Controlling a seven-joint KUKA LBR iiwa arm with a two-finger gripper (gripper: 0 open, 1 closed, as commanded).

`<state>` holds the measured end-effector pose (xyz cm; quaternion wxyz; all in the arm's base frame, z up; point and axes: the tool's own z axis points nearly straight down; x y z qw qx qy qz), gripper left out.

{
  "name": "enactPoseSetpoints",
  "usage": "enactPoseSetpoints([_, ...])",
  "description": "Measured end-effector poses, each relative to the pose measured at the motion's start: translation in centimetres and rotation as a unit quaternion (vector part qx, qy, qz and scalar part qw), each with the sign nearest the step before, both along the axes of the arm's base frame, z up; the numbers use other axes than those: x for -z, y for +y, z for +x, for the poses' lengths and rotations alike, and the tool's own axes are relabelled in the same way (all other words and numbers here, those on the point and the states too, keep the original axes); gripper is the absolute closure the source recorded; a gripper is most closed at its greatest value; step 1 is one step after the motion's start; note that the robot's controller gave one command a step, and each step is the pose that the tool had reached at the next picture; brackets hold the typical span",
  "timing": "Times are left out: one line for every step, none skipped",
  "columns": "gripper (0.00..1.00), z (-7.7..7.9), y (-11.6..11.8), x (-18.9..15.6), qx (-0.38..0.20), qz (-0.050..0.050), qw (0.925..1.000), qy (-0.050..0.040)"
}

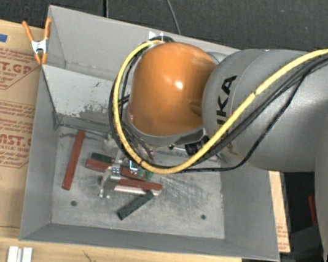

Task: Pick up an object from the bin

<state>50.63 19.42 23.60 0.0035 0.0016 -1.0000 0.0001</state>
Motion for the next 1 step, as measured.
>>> enactPoseSetpoints([0.00,0.19,-0.13,-0.46,0.001,0.001,1.0000,-0.0039])
